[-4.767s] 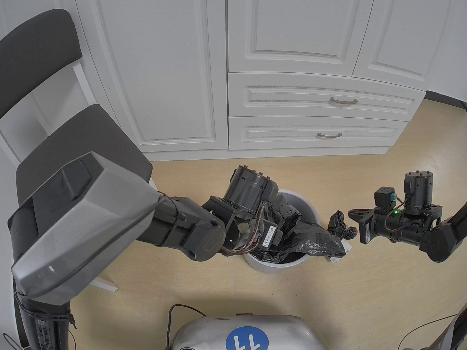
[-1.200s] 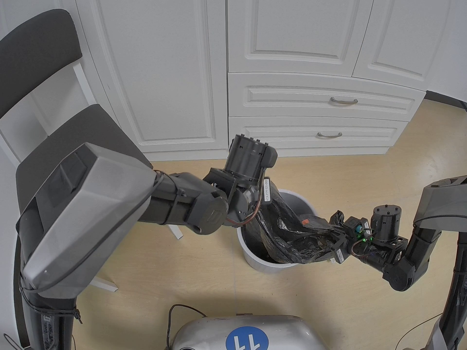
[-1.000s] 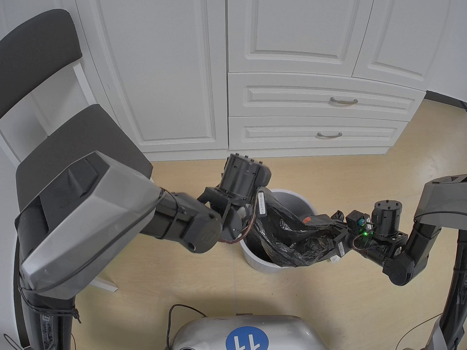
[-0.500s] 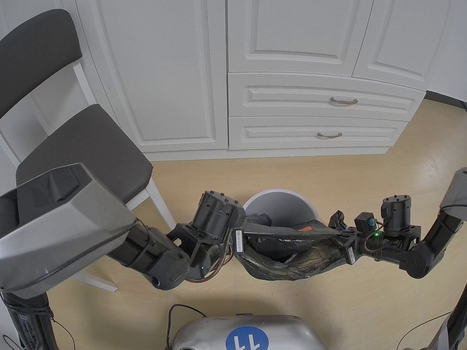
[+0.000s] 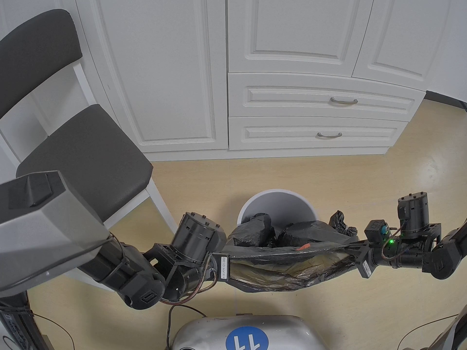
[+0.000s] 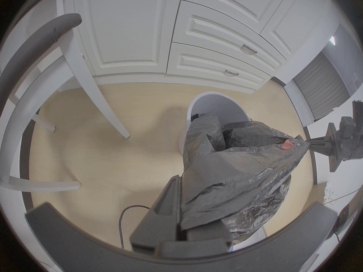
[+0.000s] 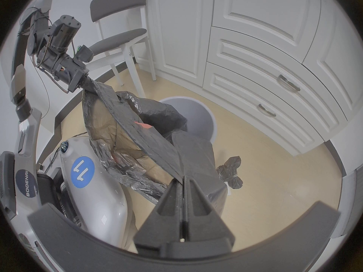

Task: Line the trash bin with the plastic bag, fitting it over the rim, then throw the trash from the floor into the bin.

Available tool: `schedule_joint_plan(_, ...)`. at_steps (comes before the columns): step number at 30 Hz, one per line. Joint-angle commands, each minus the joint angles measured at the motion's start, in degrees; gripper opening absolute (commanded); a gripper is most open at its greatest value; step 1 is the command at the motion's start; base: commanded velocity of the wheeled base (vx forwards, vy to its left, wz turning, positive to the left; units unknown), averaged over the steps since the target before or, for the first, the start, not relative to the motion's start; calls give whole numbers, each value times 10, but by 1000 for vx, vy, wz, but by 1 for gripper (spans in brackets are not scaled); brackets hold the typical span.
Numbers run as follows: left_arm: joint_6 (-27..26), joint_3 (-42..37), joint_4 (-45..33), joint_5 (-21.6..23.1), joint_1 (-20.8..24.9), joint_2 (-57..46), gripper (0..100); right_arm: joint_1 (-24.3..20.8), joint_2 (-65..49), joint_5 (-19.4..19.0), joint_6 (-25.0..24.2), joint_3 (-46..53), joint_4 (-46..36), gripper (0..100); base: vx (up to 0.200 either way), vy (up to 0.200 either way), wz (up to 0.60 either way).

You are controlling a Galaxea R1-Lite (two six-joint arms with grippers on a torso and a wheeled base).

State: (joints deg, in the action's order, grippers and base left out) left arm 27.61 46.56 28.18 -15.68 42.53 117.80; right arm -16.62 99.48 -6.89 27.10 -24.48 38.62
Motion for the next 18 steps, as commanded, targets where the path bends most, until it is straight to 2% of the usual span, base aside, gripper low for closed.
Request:
schedule_joint_plan(1, 2, -2, 1, 0, -2, 25, 0, -16, 37, 2, -1, -6, 8, 0, 0, 0, 0)
schedule_joint_plan(6, 2, 24, 52, -1, -4, 96, 0, -19, 118, 15, -8, -33, 25, 0, 0, 0, 0)
schedule_joint_plan(9, 3, 55, 81, -4, -12, 132, 0, -19, 163, 33, -31, -43, 72, 0, 0, 0, 0)
schedule_joint_plan(10, 3, 55, 81, -4, -12, 132, 0, -19, 163, 33, -31, -43, 72, 0, 0, 0, 0)
schedule_joint_plan(13, 6, 102, 86, -8, -19, 166, 0, -18, 206, 42, -71, -51, 154, 0, 0, 0, 0)
schedule_joint_plan(18, 8, 173, 87, -38, -30, 212, 0, -8, 238, 42, -100, -76, 193, 0, 0, 0, 0)
